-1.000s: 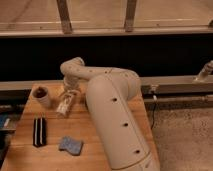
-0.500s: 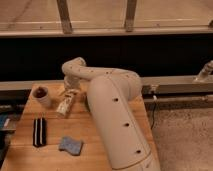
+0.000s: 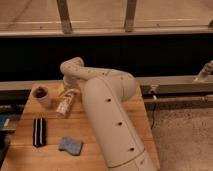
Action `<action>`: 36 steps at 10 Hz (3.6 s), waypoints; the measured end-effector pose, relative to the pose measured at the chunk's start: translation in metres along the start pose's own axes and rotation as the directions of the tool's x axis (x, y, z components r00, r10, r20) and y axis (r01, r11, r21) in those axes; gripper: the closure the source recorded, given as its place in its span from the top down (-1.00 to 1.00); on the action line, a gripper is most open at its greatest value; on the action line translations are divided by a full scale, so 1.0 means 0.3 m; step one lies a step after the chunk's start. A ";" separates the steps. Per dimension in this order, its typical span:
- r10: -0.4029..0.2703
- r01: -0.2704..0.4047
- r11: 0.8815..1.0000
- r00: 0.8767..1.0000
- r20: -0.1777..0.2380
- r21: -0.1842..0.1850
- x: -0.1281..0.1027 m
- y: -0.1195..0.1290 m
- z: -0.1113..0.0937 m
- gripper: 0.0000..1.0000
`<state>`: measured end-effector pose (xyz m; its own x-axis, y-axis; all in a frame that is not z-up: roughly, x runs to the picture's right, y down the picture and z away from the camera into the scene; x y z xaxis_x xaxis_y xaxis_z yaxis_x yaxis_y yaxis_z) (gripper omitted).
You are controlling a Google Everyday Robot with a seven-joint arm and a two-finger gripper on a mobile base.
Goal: Stand the bottle upright
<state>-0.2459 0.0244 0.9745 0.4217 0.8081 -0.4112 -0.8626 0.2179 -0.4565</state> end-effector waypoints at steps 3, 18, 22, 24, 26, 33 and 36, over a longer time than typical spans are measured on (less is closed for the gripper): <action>-0.003 0.003 1.000 1.000 -0.029 0.010 -0.014 0.008 0.029 0.60; 0.049 -0.040 0.997 0.988 -0.145 0.062 0.012 0.012 0.070 0.60; 0.095 -0.056 0.989 0.953 -0.289 0.140 0.016 0.050 0.088 0.60; 0.108 -0.051 0.982 0.938 -0.328 0.180 0.027 0.058 0.080 0.60; 0.117 -0.038 0.974 0.929 -0.351 0.223 0.028 0.069 0.055 0.60; 0.140 -0.104 0.982 0.963 -0.230 0.160 0.100 -0.015 -0.113 0.60; 0.124 -0.100 0.988 0.969 -0.214 0.120 0.101 0.003 -0.106 0.60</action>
<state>-0.2250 0.0317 0.9367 0.3611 0.6933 -0.6236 -0.9278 0.2000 -0.3150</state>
